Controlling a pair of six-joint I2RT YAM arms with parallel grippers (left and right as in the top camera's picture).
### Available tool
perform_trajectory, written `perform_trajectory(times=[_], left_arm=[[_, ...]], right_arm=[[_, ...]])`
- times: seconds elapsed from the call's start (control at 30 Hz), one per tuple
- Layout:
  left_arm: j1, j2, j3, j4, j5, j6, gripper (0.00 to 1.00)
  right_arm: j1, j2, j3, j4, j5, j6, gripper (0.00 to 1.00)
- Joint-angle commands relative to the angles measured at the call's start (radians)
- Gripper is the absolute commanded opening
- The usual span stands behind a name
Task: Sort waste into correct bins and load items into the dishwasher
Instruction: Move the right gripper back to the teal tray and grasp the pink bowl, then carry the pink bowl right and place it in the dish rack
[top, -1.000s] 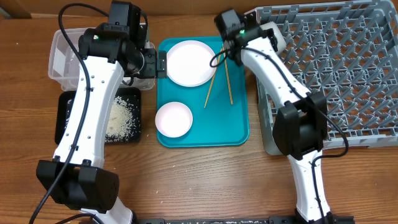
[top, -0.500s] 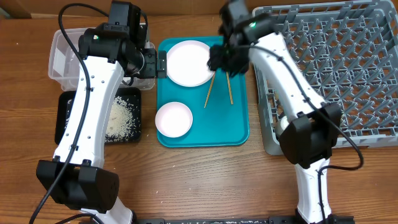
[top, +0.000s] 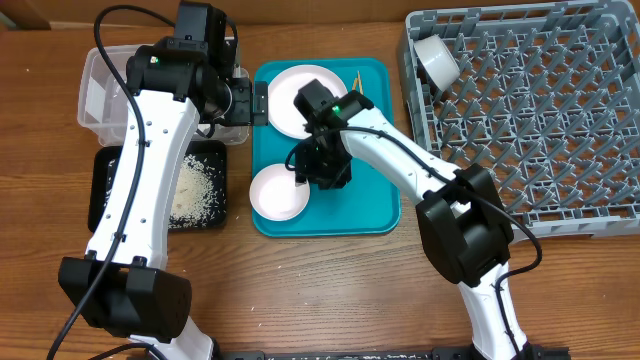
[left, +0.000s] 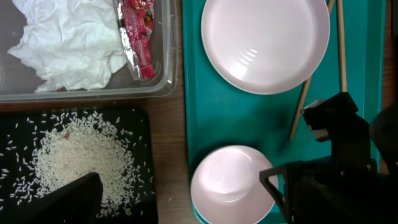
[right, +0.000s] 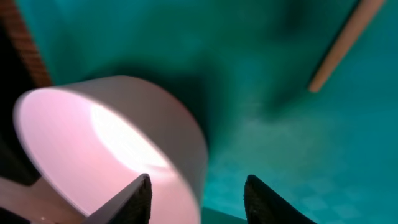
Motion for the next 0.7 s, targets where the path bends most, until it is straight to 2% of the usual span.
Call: perform_trajectory(times=[0.0,0.07,0.27,0.37,0.53,0.67], left_arm=[[0.003,0.009,-0.003,0.003,-0.006,-0.006,1.00],[0.003,0.009,-0.003,0.002,-0.006,-0.006,1.00],[0.004,0.009,-0.003,0.002,-0.006,-0.006,1.00],[0.003,0.009,-0.003,0.002,-0.006,-0.006,1.00],[0.003,0.009,-0.003,0.003,-0.006,-0.006,1.00],[0.003,0.009,-0.003,0.002,-0.006,-0.006,1.00]], right_arm=[[-0.009,-0.006,-0.047,0.026,-0.005,0.029,0.33],[-0.010,-0.007,-0.054,0.031,0.003,0.029,0.04],[-0.069,-0.072,-0.026,0.012,0.029,0.027,0.04],[-0.129,-0.164,0.010,-0.039,0.123,0.027,0.04],[-0.272,-0.381,0.103,-0.167,0.397,0.028,0.04],[-0.355,-0.565,0.126,-0.193,0.770,0.028,0.04]])
